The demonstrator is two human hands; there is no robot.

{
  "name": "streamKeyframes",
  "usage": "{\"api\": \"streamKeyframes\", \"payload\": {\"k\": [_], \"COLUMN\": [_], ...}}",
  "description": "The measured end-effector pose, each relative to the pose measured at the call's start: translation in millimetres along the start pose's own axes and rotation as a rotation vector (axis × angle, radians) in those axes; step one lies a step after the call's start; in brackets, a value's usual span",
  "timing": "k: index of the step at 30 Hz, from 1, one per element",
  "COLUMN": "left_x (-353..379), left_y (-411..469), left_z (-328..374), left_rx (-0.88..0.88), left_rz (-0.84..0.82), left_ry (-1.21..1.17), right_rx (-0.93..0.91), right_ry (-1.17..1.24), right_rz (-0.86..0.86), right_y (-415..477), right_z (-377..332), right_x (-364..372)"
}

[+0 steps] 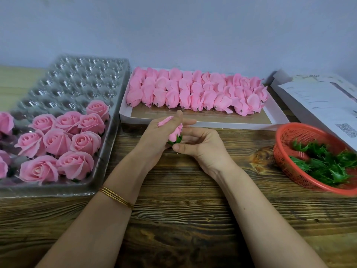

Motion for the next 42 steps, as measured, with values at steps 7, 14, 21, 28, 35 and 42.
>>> {"api": "streamKeyframes", "payload": {"k": [7,14,21,28,35,42], "left_x": [-6.3,-6.3,-3.4,1.1,0.6,0.4], "left_y": [0.2,0.0,-1.1,-2.7,-2.2,-1.9], "left_z": [-2.0,0.0,0.9,2.7,2.0,2.7], "left_rx": [-0.025,-0.013,-0.017,-0.019,-0.016,0.006], "left_rz": [0.003,-0.016,-0.036,-0.074,-0.077,-0.098], "left_ry": [-0.030,-0.015,-0.009,-0.021,-0.044,-0.069], "right_rx": [0.205,0.257,0.230,0.147,-0.005,0.015], "right_ry": [0.298,0.274,0.308,0.252,0.101,0.097], "right_rz": [-0.073,-0.074,-0.071,-0.022,0.019,-0.072], "right_y": [-1.8,-4.6,-3.4,-1.3,-2.1,-2.8], "right_z": [9.4,13.1,13.6,11.1,0.0,-2.0], "right_x": [6.0,5.7,6.6,2.4,-1.1,7.7]}}
Point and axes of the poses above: each hand's wrist, its own y-axis towards the middle knuckle, its own x-axis out of the palm, z = x × y, the point moved 9 cm from there along y, towards the middle knuckle, and after that the axes turned 14 degrees about y, right-handed, at the moved point
